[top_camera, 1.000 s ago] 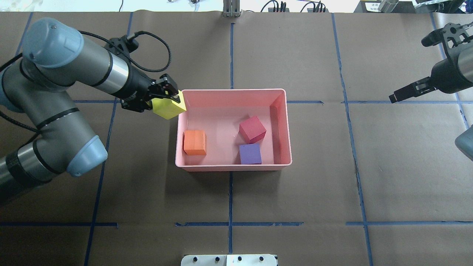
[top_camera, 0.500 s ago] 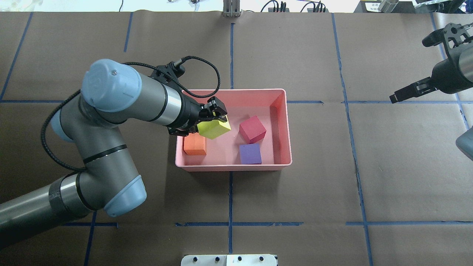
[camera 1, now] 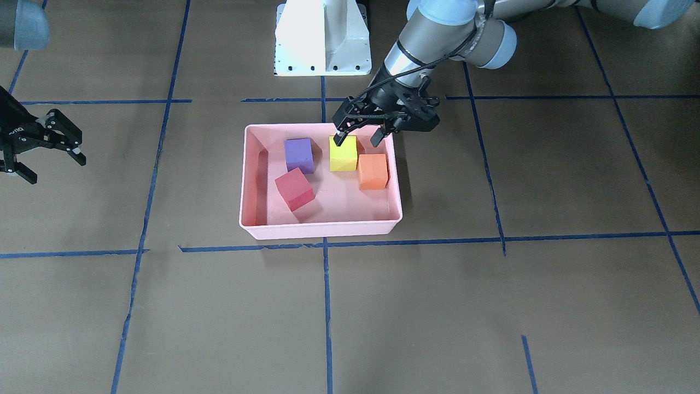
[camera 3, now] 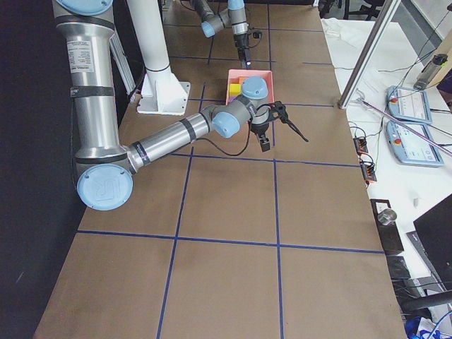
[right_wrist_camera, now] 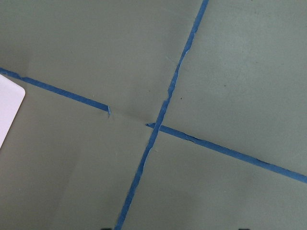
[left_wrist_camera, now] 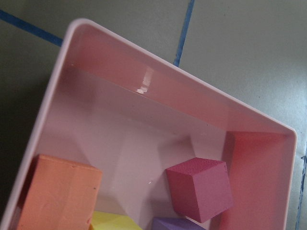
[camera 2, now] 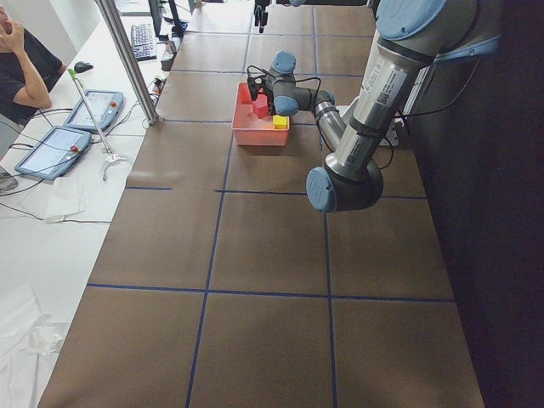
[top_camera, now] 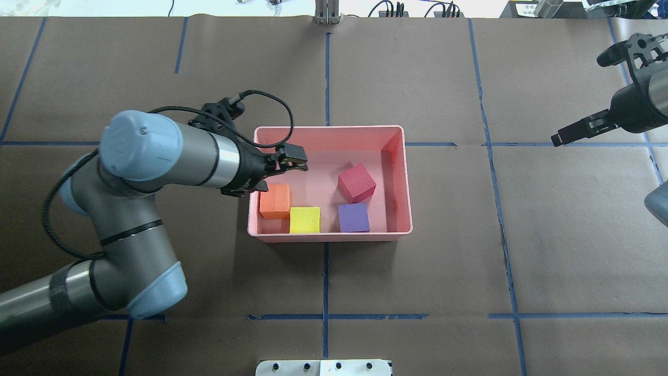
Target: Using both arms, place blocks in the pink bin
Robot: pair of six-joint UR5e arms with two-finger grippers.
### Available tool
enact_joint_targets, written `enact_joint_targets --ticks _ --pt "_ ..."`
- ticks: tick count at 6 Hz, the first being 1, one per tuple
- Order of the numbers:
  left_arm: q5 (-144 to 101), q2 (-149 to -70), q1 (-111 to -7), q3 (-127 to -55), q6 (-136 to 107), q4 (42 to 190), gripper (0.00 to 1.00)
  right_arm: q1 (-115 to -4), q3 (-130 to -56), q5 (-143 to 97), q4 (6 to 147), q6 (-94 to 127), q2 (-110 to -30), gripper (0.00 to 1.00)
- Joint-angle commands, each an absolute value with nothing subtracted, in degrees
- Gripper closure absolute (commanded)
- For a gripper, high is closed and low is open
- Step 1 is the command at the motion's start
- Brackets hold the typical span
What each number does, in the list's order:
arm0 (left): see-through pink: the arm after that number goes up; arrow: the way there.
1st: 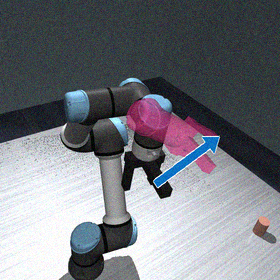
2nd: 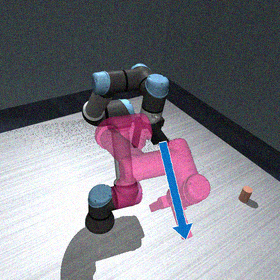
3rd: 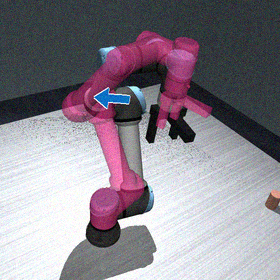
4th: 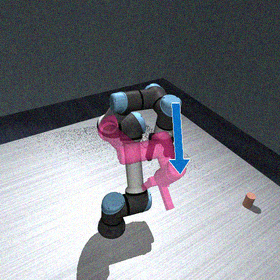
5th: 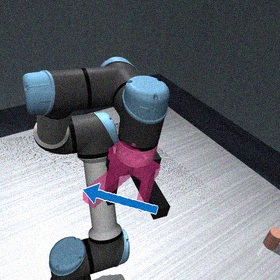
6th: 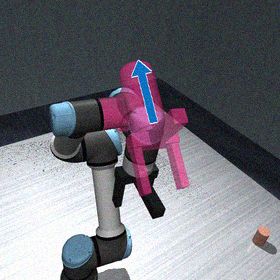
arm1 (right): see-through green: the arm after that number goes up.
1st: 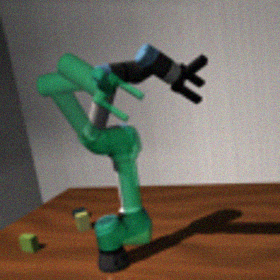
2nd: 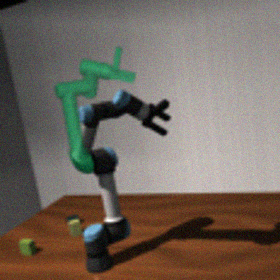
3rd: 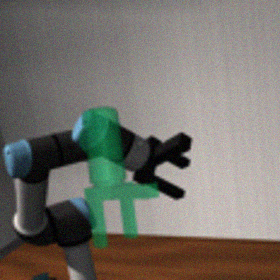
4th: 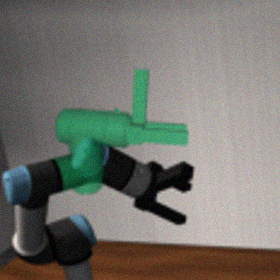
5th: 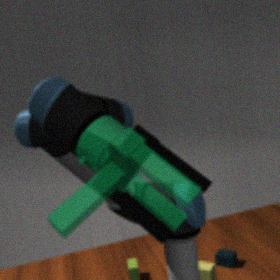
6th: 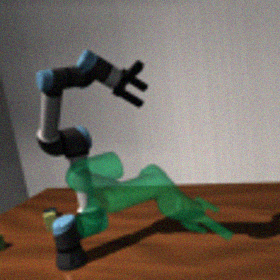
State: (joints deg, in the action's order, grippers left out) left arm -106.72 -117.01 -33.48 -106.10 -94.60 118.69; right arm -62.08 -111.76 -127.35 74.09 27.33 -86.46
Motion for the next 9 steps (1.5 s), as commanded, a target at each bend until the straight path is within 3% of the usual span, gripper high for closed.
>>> enact_joint_targets --ticks 1,5,6,8,9 --pt "-112.8 -104.7 -39.6 -111.3 -84.2 119.0 0.00 -63.4 -111.8 -128.1 74.8 25.2 -87.7 0.05" --pt "-123.4 -80.3 -58.9 -110.1 -35.6 118.2 0.00 -79.2 -110.4 -135.2 93.1 7.2 -91.0 0.00" --pt "-127.2 -76.9 -67.0 -109.6 -24.4 117.0 0.00 -84.1 -110.6 -138.4 96.1 0.7 -93.3 0.00" --pt "-134.5 -76.6 -86.7 -108.7 7.0 99.4 0.00 -87.6 -107.9 -136.2 95.6 0.4 -98.1 0.00" --pt "-134.5 -76.9 -88.8 -109.3 13.8 89.1 0.00 -89.8 -108.3 -137.8 95.6 0.4 -99.4 0.00"
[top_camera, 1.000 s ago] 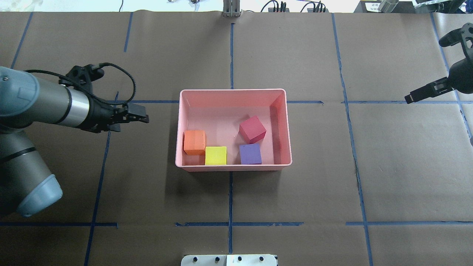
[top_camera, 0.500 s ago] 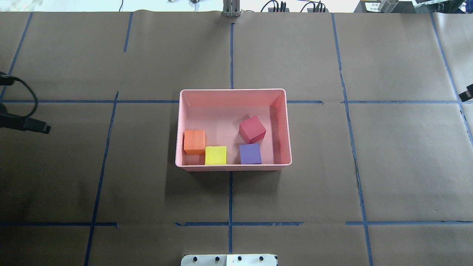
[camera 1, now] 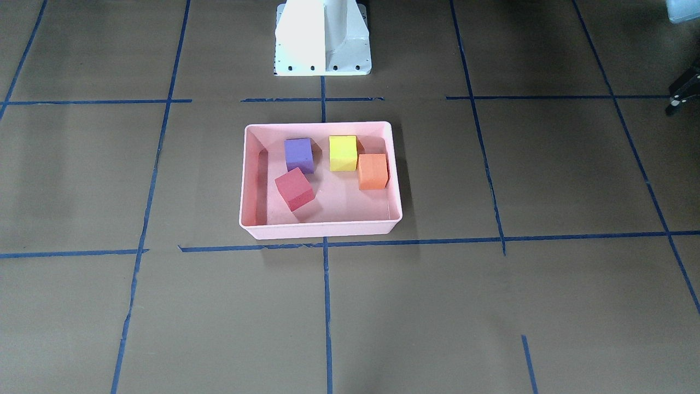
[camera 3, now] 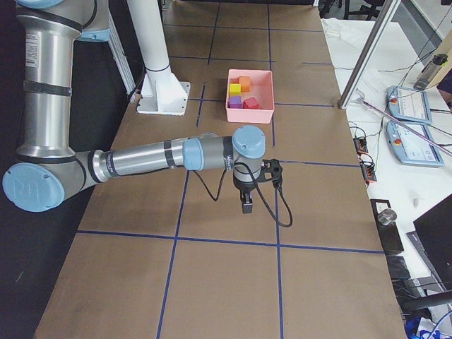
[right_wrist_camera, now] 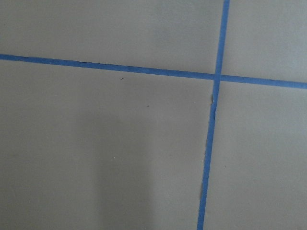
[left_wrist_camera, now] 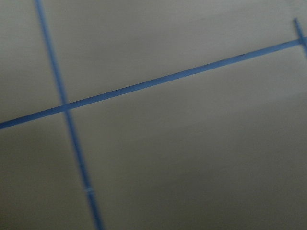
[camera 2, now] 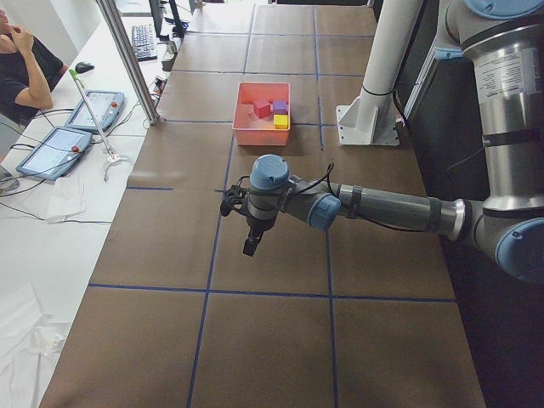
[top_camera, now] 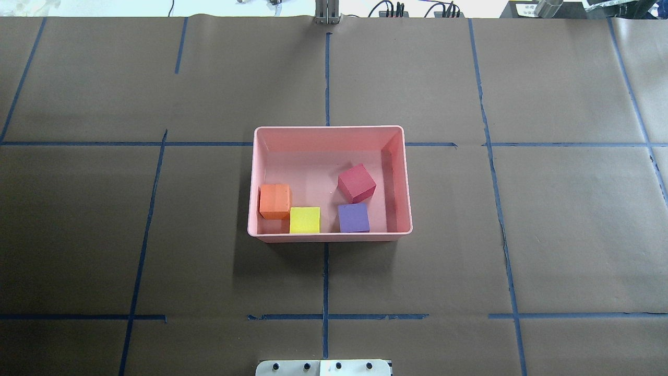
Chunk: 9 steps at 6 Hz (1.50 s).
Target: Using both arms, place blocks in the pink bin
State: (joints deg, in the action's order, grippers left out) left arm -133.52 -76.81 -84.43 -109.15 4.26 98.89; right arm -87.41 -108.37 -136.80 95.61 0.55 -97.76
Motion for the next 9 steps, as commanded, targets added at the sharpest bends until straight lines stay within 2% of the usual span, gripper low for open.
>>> enact_joint_targets --ticks 1,4,9 --pt "-134.6 -75.3 -89.5 -109.1 14.3 87.0 0.00 -89.9 -108.4 -138.2 95.4 0.1 -100.3 0.00" --pt "-138.8 -76.1 -89.6 -109.1 11.8 78.4 0.00 -89.9 -109.6 -136.6 94.2 -6.4 -103.9 0.00" --pt "-138.7 -76.7 -89.5 -110.4 4.8 81.8 0.00 -89.9 -111.1 -136.8 94.2 -6.3 -107.2 0.00"
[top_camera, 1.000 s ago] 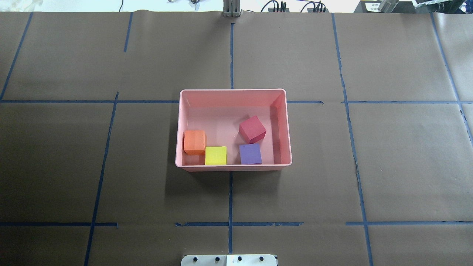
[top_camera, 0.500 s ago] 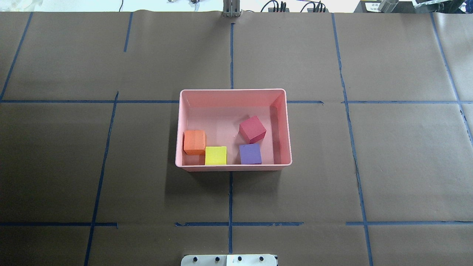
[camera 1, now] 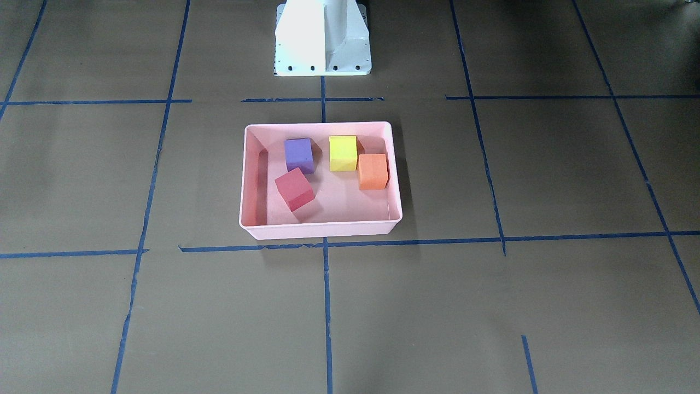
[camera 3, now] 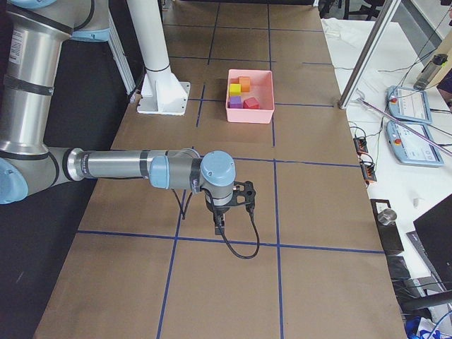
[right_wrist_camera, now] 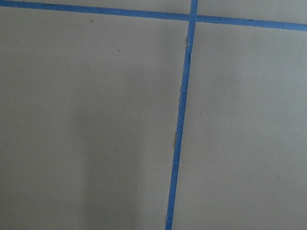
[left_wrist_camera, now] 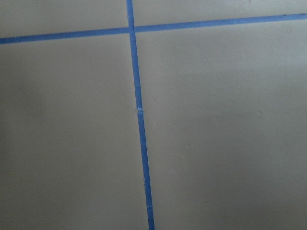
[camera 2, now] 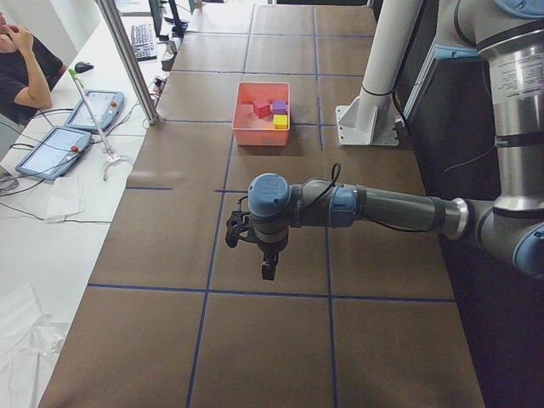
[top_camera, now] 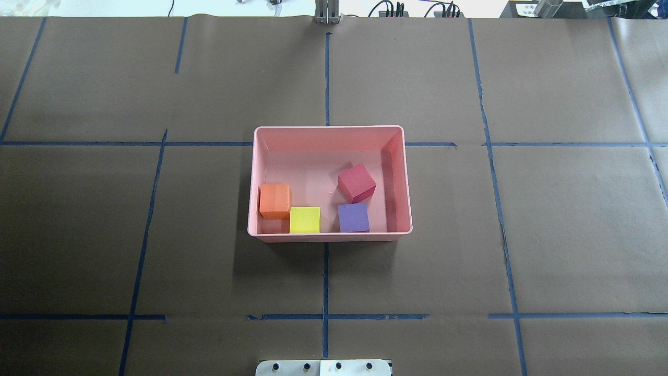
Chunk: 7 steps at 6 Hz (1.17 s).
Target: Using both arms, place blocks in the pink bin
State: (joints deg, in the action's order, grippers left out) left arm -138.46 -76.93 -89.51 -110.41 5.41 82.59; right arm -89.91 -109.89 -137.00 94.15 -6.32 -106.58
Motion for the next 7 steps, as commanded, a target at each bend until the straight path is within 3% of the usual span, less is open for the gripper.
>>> enact_joint_targets --ticks 1,7 --pt "-138.8 -76.4 -89.6 -110.2 5.2 82.2 0.00 -89.9 -111.4 -137.1 94.2 -5.8 -107.7 0.00" --pt "-138.4 -75.7 -89.6 -111.4 5.4 81.7 0.00 -89.9 -113.1 -137.3 94.1 -5.4 -108.9 0.00"
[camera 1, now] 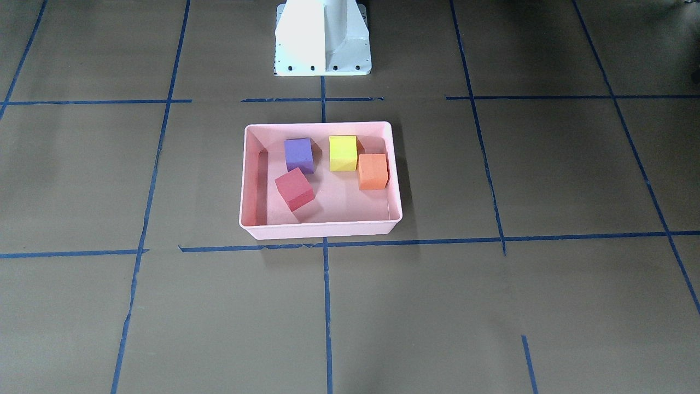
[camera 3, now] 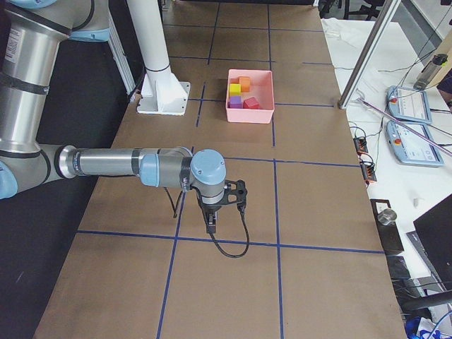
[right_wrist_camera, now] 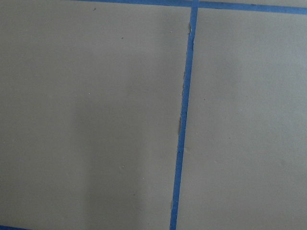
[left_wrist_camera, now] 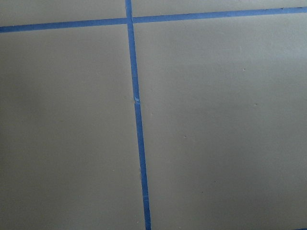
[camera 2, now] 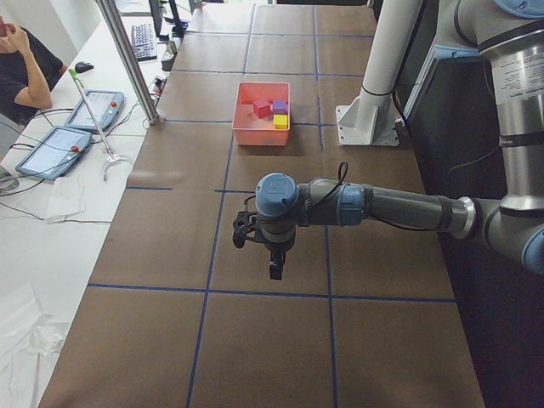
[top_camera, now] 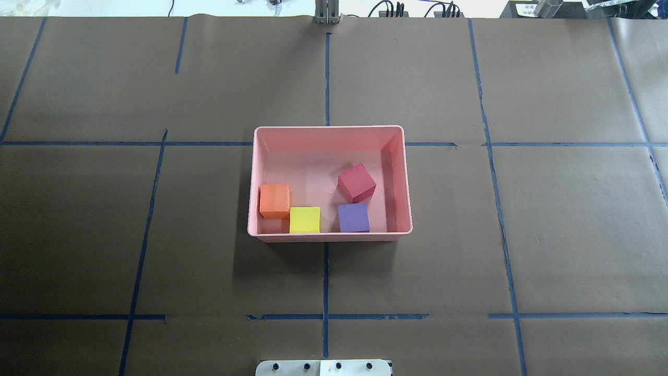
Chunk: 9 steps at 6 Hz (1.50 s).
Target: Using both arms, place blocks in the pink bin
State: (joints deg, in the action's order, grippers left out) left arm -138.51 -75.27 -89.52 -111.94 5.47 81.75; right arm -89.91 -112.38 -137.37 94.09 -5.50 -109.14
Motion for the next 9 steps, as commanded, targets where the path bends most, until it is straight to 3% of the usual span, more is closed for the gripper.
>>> enact_joint_targets --ticks 1,9 --pt "-138.4 -75.5 -89.6 -111.5 5.5 81.7 0.00 -89.9 -113.2 -137.4 94.1 -5.4 -109.2 0.00" --pt "-138.3 -74.7 -89.6 -112.3 5.5 81.6 0.00 -89.9 -112.9 -132.4 95.1 -6.5 -109.9 0.00"
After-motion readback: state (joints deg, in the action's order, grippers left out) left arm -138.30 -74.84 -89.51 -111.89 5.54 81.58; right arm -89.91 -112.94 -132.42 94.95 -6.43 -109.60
